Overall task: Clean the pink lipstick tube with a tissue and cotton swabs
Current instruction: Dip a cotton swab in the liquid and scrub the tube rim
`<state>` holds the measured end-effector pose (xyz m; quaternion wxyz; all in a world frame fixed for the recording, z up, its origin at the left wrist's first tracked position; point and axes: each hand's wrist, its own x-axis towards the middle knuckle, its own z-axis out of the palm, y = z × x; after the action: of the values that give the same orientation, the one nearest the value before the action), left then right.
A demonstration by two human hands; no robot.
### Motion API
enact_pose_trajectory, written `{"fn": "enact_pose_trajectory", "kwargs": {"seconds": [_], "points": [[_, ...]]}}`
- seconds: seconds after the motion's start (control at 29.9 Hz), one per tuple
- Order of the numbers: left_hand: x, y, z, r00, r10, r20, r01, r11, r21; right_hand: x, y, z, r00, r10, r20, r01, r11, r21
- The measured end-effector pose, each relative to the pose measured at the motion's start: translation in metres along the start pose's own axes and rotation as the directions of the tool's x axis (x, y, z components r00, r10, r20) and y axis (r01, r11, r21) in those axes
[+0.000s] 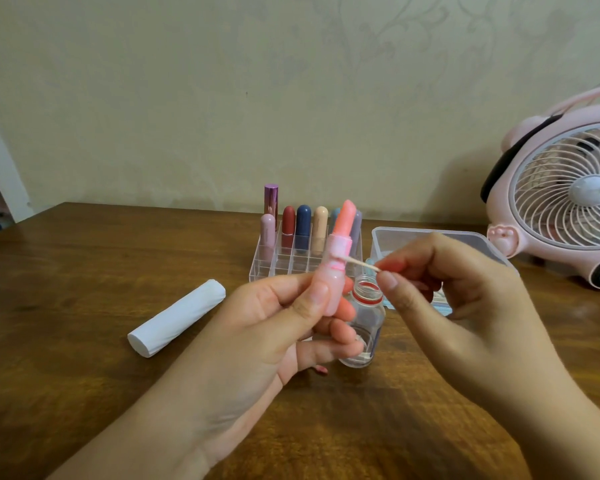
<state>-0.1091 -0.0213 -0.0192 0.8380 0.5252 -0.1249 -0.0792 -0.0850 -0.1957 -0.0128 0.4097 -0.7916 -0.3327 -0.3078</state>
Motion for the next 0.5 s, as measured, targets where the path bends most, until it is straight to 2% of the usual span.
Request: {"fn": "enact_pose_trajectory", "kwargs": {"seconds": [0.1,0.2,0.3,0.5], "points": [[-0.0002,0.0009,-0.0007,1.000,-0.017,0.010,0.018,0.999,-0.038,-0.0006,-0.0004,0.0002,0.999,0.000,0.036,-0.001,1.000,0.031],[-0.0007,0.0006,0.0006,0.999,-0.026,0.031,0.027,0.999,-0.035,0.0001,-0.0022,-0.0018,1.000,0.003,-0.013,-0.002,0.997,0.074],[-0.0008,0.0001,0.0014,0.998,-0.044,0.051,0.046,0.997,-0.055,0.0011,-0.0023,-0.0020,0.999,-0.008,-0.041,0.010,0.999,0.035],[-0.0007,0.0010,0.0009,0.998,-0.053,0.041,0.057,0.993,-0.100,-0.0002,-0.0013,-0.0009,0.999,0.003,0.045,-0.005,0.998,0.061]]}}
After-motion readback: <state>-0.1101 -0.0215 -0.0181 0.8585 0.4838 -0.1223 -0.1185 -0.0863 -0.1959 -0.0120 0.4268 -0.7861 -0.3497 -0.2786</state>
